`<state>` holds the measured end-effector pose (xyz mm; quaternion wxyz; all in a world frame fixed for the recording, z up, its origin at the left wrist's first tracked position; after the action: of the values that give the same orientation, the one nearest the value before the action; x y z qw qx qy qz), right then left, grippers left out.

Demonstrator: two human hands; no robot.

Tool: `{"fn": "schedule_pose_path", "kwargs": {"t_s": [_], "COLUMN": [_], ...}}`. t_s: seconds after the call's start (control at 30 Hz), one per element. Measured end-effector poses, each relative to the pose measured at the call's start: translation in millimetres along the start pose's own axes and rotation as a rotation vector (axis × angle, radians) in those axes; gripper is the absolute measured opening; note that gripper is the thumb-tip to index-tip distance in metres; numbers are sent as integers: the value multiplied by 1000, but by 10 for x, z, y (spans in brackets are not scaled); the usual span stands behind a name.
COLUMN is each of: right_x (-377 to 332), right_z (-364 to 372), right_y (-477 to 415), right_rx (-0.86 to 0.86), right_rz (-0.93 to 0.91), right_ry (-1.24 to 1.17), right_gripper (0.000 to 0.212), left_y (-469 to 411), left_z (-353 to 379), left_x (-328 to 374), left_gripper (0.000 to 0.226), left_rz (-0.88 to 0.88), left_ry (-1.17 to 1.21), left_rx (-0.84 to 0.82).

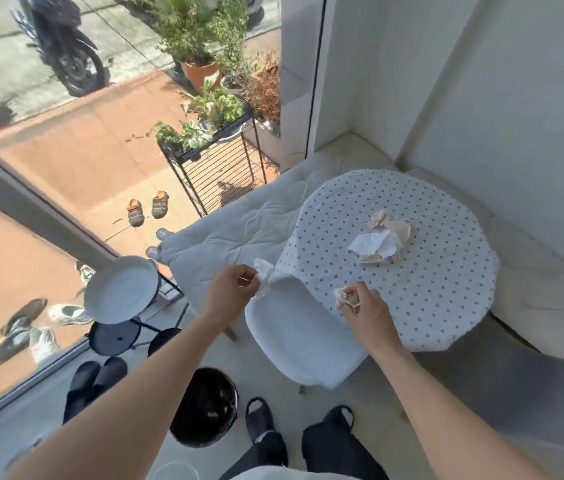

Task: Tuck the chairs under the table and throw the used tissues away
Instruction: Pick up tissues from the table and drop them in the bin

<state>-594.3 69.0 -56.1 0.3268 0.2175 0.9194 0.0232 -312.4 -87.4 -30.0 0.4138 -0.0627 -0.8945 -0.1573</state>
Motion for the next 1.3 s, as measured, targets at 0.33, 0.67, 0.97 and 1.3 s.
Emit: {"fn": "schedule_pose_path", "kwargs": {"t_s": [0.33,0.67,0.97,1.3], "right_x": [-1050,-1415,-1522,-1090], "right_z": [840,1660,2550,4112], "right_y": [543,1426,1837,1979], "right_rx": [-185,-343,-466,-518], "right_rz": [-273,-350,-201,150], "right_ry": [-31,-42,49,-76], "right_gripper": [18,19,21,17], "left_y": [1505,2733,2833,2346], "left_z": [-913,-1179,-1330,-885], "left_x": [-1258,-2079,-3045,-4574], "left_gripper": [2,7,5,5], "left_rz": [-252,-435,-565,-699], "left_ry": [-25,38,35,28], "left_rx": [170,202,102,-115]}}
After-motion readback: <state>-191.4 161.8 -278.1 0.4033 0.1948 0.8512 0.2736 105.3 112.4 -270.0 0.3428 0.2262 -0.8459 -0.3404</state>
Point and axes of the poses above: each hand's wrist, its own y-axis away from the middle knuckle, its own z-axis out of the palm, x = y × z, the point moved 8 cm from there along -y, towards the middle knuckle, and after that the axes turned 3 degrees about -z, right-handed, at the moved point
